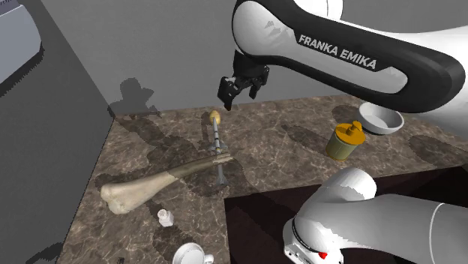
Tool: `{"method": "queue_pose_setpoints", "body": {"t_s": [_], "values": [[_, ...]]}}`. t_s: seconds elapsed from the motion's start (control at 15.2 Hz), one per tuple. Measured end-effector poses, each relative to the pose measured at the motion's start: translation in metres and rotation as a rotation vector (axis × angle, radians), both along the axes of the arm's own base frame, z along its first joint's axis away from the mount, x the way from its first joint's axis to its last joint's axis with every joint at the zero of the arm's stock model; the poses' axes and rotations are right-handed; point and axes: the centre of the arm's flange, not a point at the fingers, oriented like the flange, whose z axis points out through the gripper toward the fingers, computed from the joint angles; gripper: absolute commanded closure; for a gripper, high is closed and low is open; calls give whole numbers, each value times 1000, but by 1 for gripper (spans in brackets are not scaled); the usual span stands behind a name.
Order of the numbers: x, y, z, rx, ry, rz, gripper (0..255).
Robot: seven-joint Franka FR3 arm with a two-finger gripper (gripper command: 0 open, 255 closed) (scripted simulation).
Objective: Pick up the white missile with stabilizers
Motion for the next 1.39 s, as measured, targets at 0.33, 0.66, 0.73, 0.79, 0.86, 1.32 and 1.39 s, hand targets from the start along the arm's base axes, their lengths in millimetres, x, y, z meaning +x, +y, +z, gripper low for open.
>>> {"method": "queue_pose_setpoints", "body": {"t_s": [0.33, 0.66, 0.73, 0.79, 0.86, 1.32, 1.39], "values": [[26, -7, -36, 11, 31, 25, 0], [67, -16, -89, 28, 78, 67, 0], [74, -21, -99, 32, 88, 75, 0], [80, -20, -112, 35, 98, 83, 0], [90, -22, -122, 38, 107, 92, 0], [143, -29, -208, 63, 176, 150, 0], [150, -30, -220, 66, 185, 159, 0]]}}
